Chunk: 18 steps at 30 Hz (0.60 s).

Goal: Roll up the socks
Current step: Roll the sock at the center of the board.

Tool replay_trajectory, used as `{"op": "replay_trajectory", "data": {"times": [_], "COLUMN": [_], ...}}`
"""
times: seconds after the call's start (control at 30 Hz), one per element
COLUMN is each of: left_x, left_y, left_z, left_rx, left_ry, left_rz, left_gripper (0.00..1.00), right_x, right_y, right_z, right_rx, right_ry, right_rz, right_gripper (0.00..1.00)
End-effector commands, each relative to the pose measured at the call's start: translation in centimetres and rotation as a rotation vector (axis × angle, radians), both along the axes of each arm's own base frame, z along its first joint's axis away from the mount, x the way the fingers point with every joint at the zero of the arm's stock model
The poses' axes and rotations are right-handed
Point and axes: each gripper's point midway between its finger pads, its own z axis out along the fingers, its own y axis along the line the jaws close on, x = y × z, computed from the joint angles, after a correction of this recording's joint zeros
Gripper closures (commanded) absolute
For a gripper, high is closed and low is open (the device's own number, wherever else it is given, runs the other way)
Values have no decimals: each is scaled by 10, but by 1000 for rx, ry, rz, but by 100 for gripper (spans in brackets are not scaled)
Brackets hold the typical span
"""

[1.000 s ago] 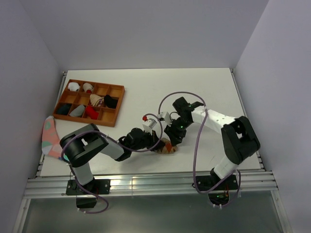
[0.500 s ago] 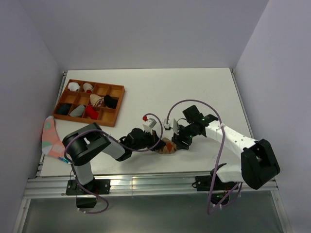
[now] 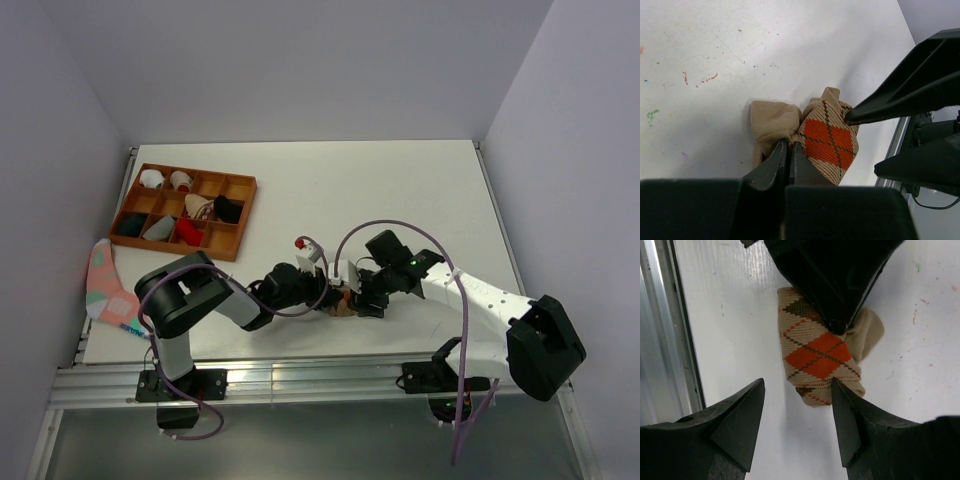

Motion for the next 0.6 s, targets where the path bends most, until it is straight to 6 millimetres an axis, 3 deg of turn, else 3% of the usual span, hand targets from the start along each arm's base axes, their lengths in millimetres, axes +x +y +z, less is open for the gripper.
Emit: {"op": "replay_trajectory", "data": {"times": [0.0, 0.23, 0.57], "left_x": [-35, -35, -35], "left_y": [44, 42, 43], "left_z": [-85, -88, -88], "left_rx": [290, 295, 287], "left_ry": [175, 180, 186], "left_rz": [-31, -38, -41], "left_gripper": [100, 100, 100], "right_x": [10, 11, 8], "right_y": [9, 19, 13], "right_z": [0, -17, -39], "right_rx": [-4, -63, -145], "right_ry": [-88, -126, -66], "right_rz": [10, 33, 39], "right_gripper": [37, 36, 37]}}
